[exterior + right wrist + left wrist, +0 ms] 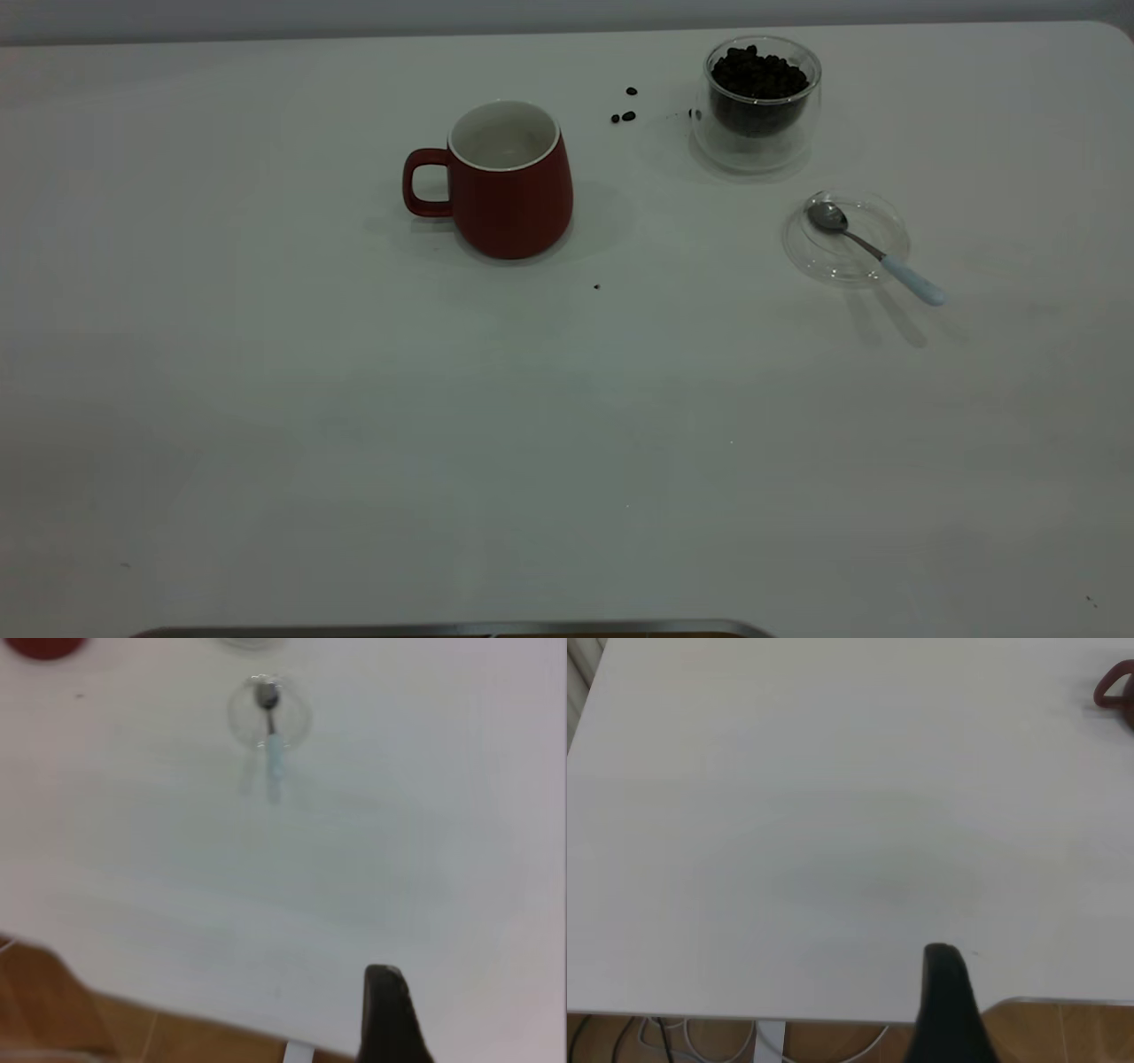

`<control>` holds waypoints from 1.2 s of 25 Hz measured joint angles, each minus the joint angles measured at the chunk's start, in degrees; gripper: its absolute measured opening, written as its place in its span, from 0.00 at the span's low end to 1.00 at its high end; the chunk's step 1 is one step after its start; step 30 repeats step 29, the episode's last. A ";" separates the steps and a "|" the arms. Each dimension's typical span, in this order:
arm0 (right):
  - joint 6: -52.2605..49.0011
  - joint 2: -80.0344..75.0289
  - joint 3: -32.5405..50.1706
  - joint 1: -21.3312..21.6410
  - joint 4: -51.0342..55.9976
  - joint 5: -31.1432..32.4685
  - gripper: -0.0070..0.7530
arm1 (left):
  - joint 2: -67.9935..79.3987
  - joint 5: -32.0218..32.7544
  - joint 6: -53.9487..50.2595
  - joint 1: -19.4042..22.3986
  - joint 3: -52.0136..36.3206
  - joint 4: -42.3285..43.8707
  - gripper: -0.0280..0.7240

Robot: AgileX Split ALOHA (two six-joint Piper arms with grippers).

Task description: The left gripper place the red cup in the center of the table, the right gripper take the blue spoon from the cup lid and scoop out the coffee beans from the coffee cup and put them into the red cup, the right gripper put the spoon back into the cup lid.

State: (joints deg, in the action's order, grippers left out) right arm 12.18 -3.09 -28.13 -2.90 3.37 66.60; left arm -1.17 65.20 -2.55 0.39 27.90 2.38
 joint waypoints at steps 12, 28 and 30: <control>-5.54 4.02 0.89 0.00 -0.93 -1.66 0.68 | 0.00 0.00 0.00 0.00 0.00 0.00 0.82; -6.10 4.02 0.89 0.00 -0.97 -1.66 0.68 | 0.00 0.00 0.00 0.00 0.00 0.00 0.82; -6.10 4.02 0.89 0.00 -0.97 -1.66 0.68 | 0.00 0.00 0.00 0.00 0.00 0.00 0.82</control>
